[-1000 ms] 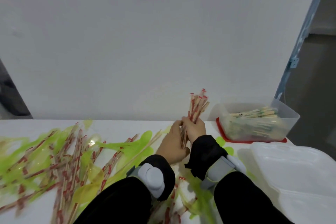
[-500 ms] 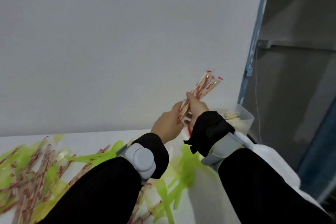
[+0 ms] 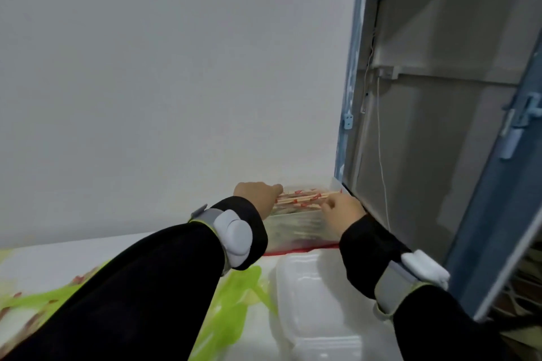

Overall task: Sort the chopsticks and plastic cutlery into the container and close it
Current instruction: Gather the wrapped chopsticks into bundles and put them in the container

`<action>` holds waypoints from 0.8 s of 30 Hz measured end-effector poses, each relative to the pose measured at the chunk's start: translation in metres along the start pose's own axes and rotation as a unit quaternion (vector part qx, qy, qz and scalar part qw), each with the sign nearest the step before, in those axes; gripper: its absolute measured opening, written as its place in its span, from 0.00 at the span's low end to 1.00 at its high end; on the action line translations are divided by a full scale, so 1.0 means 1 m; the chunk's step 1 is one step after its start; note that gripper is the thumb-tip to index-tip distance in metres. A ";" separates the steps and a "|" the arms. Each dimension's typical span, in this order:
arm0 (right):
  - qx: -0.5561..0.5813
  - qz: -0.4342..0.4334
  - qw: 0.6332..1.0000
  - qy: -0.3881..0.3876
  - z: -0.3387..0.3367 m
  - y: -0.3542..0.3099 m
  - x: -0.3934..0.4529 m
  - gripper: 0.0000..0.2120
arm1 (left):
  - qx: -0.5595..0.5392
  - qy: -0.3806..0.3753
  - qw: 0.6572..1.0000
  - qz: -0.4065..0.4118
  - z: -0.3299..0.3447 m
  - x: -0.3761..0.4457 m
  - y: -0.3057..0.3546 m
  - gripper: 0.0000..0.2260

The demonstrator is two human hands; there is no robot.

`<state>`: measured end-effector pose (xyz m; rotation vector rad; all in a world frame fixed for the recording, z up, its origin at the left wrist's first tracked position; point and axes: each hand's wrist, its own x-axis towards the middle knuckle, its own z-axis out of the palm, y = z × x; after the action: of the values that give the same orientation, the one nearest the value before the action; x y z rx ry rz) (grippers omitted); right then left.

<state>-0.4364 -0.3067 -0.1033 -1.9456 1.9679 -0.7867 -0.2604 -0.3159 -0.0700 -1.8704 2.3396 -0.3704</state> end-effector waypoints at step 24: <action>-0.262 -0.074 0.939 -0.209 0.057 -0.011 0.083 0.25 | -0.237 -0.222 0.927 -0.187 0.040 0.058 0.031 0.26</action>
<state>-0.4012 -0.3986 -0.1287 -2.3206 1.8958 0.1610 -0.2924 -0.3701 -0.1133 -2.3009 1.8673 0.5928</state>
